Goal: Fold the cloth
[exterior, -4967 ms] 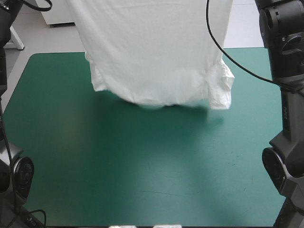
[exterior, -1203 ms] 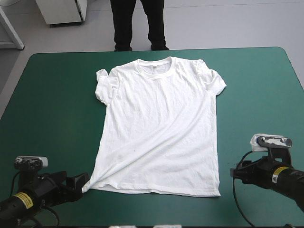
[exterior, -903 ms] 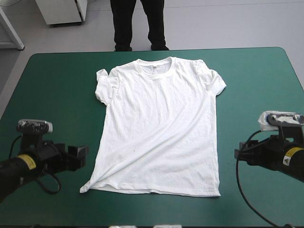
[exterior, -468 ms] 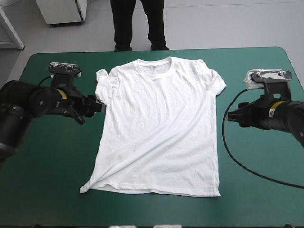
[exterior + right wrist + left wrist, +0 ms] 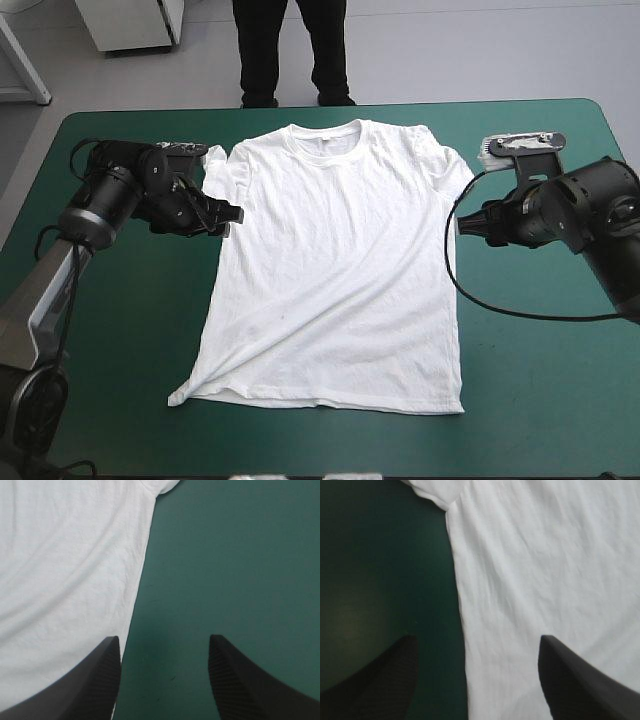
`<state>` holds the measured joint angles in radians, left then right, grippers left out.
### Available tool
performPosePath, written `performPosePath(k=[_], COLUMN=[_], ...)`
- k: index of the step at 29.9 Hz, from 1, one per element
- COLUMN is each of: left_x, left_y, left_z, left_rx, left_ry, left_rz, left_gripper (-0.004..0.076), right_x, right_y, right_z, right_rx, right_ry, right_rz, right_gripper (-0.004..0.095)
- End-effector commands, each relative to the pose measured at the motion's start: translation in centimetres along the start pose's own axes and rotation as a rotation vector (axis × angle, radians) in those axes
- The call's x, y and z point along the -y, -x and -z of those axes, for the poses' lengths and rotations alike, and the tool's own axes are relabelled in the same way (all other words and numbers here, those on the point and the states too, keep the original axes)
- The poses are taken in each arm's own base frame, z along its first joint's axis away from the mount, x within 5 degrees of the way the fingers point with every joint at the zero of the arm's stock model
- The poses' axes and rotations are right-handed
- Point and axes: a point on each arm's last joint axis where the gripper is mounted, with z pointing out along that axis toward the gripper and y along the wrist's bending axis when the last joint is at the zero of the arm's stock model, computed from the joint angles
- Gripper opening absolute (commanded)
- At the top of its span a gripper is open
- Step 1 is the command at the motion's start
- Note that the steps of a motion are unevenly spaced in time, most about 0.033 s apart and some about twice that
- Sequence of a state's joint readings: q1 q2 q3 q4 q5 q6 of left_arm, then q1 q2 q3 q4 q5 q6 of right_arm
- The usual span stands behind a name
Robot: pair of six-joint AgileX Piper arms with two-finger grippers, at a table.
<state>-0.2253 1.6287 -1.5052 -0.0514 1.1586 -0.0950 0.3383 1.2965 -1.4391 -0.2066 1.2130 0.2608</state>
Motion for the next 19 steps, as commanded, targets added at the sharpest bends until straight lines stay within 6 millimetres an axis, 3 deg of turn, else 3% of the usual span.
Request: performPosePath(k=[1,11,16,19], left_x=[-0.4,-0.8,-0.9,-0.9], left_y=[1.3,3.0,3.9,4.2], left_z=[-0.1,-8.3,-10.8,-12.0], left_rx=[0.069,-0.048,-0.07,-0.088], left_ry=[-0.019,0.007,0.01,0.013], left_rz=[0.012,0.017,0.019,0.019], left_gripper=[0.0491,0.0491,0.0489,0.0433], right_x=[1.1,2.5,2.5,2.4], right_y=[1.2,2.1,2.2,2.2], right_z=[0.7,-1.1,-1.7,-2.0], right_rx=[0.097,0.079,0.066,0.057], right_ry=[-0.02,0.017,0.015,0.014], right_rz=[-0.025,-0.103,-0.097,-0.092], right_gripper=[0.0461,0.0458,0.0458,0.0458])
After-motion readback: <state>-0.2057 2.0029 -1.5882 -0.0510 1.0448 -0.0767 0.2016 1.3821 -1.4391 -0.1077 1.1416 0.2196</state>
